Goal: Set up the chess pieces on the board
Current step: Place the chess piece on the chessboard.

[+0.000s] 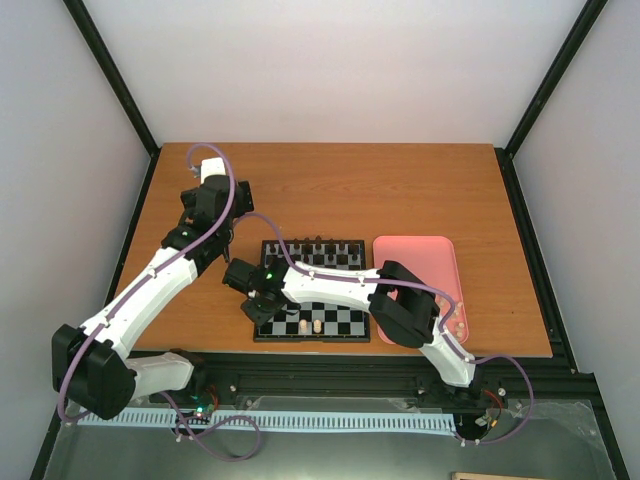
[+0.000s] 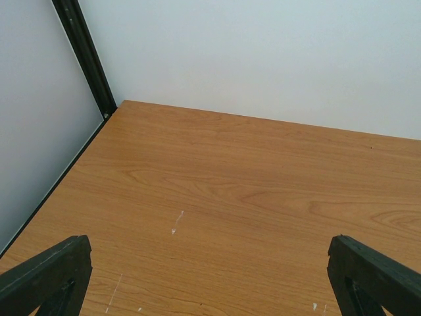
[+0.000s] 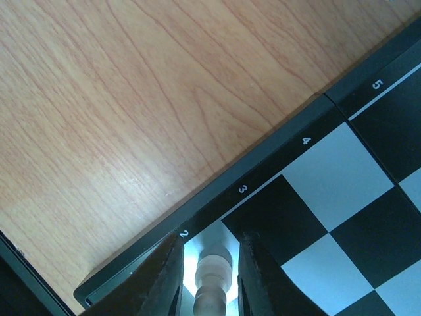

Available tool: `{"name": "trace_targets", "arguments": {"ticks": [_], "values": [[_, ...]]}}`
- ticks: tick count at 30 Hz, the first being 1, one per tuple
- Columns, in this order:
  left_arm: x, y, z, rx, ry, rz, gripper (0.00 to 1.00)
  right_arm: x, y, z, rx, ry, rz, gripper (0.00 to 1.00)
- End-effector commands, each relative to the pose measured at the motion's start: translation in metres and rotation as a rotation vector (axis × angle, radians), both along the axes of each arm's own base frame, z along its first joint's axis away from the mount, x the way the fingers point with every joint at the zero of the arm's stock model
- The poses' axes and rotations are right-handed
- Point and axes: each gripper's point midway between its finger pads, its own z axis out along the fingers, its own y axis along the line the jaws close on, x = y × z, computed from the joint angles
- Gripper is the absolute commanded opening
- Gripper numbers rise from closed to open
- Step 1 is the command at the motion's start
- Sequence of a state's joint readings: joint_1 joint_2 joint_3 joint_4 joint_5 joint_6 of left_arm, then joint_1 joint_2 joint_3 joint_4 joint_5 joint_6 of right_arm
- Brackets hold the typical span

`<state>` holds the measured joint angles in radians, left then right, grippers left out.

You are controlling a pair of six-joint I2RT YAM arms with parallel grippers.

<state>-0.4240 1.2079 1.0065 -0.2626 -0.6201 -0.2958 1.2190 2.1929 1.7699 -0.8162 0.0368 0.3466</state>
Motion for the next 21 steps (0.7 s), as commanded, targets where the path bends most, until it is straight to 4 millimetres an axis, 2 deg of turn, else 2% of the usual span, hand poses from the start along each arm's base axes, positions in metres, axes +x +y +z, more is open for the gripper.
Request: {"name": "trace_targets", "arguments": {"ticks": [1,7,12,14,17,21], "values": [[0.002,-0.003,0.004,-0.004,-0.014,-0.002,1.0,-0.005,0.006,0.011,0.03,-0.024,0.029,0.25],[0.002,-0.003,0.005,-0.004,-0.016,-0.003,1.0,0.003,0.0,0.038,0.065,-0.106,0.007,0.34],[0.002,-0.003,0.004,-0.005,-0.015,-0.004,1.0,0.02,-0.024,0.069,0.089,-0.228,-0.066,0.5],[0.003,-0.003,0.003,-0.003,-0.014,-0.003,1.0,0.024,-0.035,0.075,0.096,-0.243,-0.09,0.52],[0.004,-0.003,0.002,0.001,-0.008,-0.003,1.0,0.036,-0.062,0.08,0.076,-0.275,-0.161,0.55],[0.004,-0.004,0.0,0.001,-0.004,-0.003,1.0,0.054,-0.129,0.067,0.006,-0.268,-0.321,0.55]]}}
